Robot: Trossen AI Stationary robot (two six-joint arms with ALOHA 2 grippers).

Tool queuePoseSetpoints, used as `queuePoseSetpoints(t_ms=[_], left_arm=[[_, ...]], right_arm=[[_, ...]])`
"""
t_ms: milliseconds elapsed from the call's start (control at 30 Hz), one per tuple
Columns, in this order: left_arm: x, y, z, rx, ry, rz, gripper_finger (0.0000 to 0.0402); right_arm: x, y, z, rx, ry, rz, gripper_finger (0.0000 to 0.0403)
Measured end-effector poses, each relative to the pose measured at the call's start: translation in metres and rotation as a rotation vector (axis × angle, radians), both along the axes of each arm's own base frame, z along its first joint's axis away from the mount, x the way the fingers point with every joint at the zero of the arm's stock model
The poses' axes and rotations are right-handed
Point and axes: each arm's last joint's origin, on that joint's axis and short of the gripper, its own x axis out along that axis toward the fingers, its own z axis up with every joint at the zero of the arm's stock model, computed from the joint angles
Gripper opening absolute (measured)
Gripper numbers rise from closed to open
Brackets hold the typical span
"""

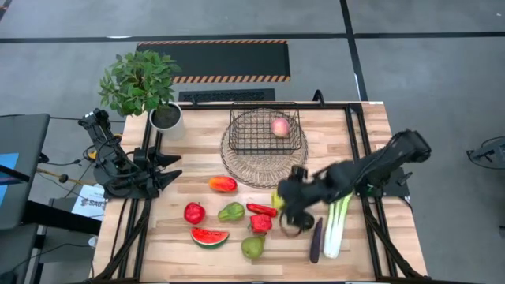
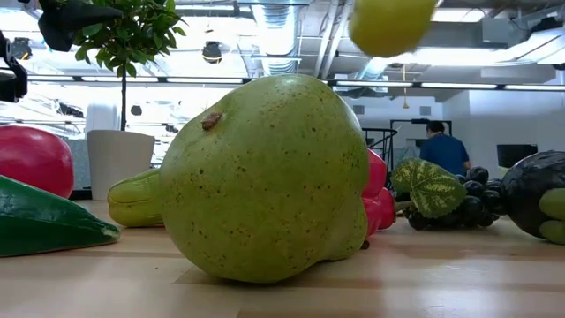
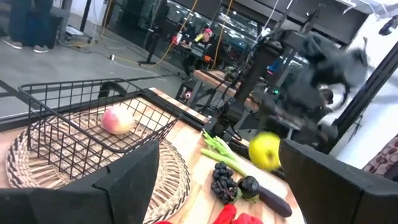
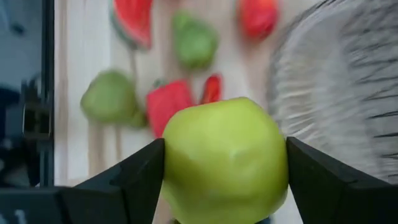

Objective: Build produce basket
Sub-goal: Put the green apple into the black wire basket

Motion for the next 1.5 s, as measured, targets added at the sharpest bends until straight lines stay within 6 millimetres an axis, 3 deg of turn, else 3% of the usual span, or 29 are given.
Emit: queuePoseSetpoints(t_ms=[167, 333, 533, 733, 867, 1100, 1333, 1500], left_arm=[[0.000, 0.000, 0.000, 0.000, 0.000, -0.001, 0.0316], [0.000, 0.000, 0.000, -0.001, -0.001, 0.000, 0.0316], [0.000, 0.000, 0.000, -0.008, -0.003, 0.001, 0.0316], [0.000, 0.000, 0.000, -0.025, -0.008, 0.001, 0.0316], [0.000, 0.000, 0.000, -0.027, -0.009, 0.002, 0.0316], [0.000, 0.000, 0.000, -0.042, -0.013, 0.010, 0.0315], [0.000, 0.001, 0.000, -0.071, -0.024, 0.051, 0.0315], [-0.001, 0.002, 0.000, -0.089, -0.031, 0.074, 0.0315]], right_arm=[[-0.022, -0.046, 0.040, -0.070, -0.149, -0.102, 0.0297], [-0.035, -0.093, 0.062, -0.144, -0.229, -0.235, 0.0297], [-0.035, -0.136, 0.066, -0.191, -0.236, -0.321, 0.0303], [-0.030, -0.162, 0.061, -0.142, -0.223, -0.342, 0.0313], [-0.019, -0.161, 0.071, -0.026, -0.370, -0.236, 0.0312], [-0.007, -0.137, 0.127, 0.309, -0.936, -0.143, 0.0312], [-0.025, -0.105, 0.182, 0.424, -1.499, 0.056, 0.0312], [-0.040, -0.080, 0.197, 0.363, -1.690, 0.181, 0.0312]])
